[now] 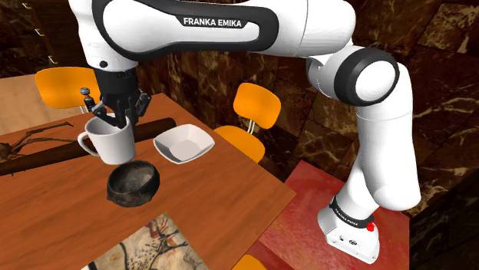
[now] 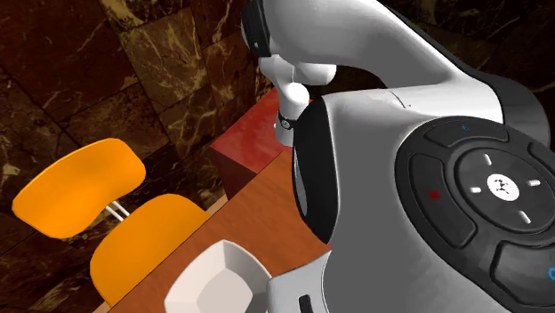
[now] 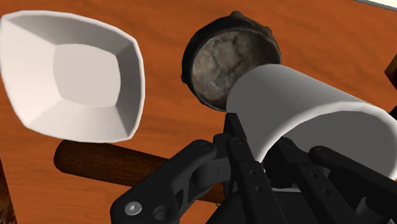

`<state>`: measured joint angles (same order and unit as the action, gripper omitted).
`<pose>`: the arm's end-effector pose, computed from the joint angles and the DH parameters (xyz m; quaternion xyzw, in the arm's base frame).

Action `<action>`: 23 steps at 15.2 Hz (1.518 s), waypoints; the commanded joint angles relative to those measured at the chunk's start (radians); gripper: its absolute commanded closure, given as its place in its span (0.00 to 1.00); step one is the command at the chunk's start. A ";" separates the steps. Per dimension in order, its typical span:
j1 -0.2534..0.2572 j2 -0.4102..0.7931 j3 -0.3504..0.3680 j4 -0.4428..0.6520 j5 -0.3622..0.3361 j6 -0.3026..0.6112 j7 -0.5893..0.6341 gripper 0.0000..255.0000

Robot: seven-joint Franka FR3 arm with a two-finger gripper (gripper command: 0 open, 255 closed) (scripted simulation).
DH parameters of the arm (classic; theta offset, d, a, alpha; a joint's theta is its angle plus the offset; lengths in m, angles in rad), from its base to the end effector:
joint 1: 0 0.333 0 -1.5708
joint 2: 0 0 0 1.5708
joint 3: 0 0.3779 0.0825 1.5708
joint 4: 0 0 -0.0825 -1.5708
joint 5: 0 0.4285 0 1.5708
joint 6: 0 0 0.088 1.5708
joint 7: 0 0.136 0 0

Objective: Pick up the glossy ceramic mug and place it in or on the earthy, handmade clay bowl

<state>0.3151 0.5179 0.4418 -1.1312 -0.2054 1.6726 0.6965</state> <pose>0.6388 0.4443 0.5601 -0.9994 -0.0078 -0.0228 0.0246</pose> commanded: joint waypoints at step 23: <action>-0.026 0.011 -0.008 -0.214 -0.009 0.221 0.014 1.00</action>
<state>0.2893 0.5287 0.4341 -1.3445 -0.2144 1.8934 0.7106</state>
